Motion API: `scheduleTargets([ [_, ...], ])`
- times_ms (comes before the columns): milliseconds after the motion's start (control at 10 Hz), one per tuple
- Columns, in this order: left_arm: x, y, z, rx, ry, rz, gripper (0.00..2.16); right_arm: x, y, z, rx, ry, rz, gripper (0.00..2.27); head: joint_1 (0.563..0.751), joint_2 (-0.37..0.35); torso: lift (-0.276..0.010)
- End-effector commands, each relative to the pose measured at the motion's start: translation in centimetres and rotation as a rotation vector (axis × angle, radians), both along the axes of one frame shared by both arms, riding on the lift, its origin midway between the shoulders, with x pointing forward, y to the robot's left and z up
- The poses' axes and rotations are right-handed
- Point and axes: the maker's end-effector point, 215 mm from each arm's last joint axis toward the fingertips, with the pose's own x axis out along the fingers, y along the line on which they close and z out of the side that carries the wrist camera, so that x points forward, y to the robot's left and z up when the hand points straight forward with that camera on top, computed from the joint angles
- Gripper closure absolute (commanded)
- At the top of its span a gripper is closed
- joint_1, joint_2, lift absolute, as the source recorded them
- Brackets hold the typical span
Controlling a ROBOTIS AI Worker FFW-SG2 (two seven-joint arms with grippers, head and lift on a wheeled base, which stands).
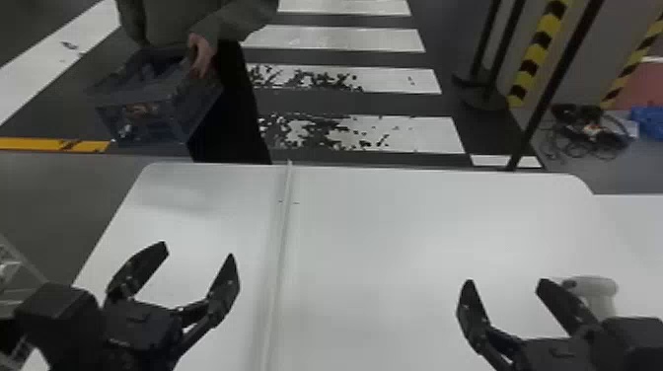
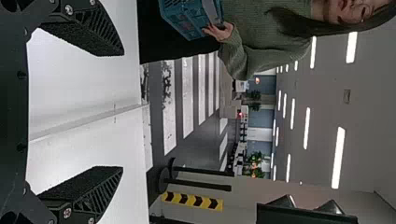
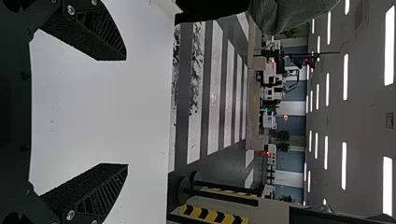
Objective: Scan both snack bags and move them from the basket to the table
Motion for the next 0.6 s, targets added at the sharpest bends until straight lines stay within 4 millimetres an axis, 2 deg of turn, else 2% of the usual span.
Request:
scheduleTargets([
  [0, -0.02, -0.05, 0.05, -0.002, 0.001, -0.001, 0.14, -0.08, -0.16, -0.33, -0.006, 0.016, -0.002, 0.13, 0.695, -0.006, -0.098],
  [500, -0.04, -0.28, 0.22, -0.004, -0.002, -0.011, 0.14, -0.71, -0.25, -0.11, -0.007, 0.023, 0.000, 0.13, 0.695, -0.015, -0.098],
])
